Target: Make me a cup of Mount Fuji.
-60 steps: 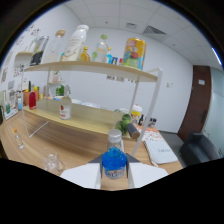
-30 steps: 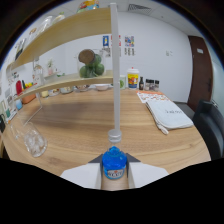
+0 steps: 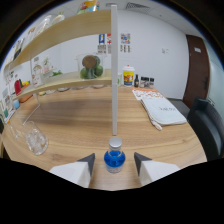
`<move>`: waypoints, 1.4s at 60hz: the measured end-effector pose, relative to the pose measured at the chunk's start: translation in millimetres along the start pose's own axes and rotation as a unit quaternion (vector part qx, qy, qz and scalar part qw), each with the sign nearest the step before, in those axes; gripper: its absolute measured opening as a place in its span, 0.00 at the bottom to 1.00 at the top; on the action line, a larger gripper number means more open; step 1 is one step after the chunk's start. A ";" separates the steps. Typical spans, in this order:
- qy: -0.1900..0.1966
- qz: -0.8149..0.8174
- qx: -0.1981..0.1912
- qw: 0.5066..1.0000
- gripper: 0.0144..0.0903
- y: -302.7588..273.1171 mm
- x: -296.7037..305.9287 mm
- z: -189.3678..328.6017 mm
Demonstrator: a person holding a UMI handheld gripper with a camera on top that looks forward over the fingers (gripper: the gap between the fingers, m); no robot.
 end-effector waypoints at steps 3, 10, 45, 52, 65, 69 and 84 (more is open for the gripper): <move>0.012 0.008 -0.001 1.000 0.95 -5.6 1.6 -11.6; 0.038 0.038 0.021 0.998 0.93 -31.3 -9.0 -46.3; 0.039 0.038 0.005 0.999 0.94 -89.6 -230.5 -80.6; 0.038 0.030 0.015 0.999 0.94 -137.5 -259.7 -101.7; 0.014 0.005 0.093 0.996 0.95 -258.9 -306.7 -143.9; 0.006 0.003 0.126 0.992 0.95 -295.4 -317.7 -149.0; 0.013 -0.001 0.187 0.982 0.92 -370.1 -328.8 -111.2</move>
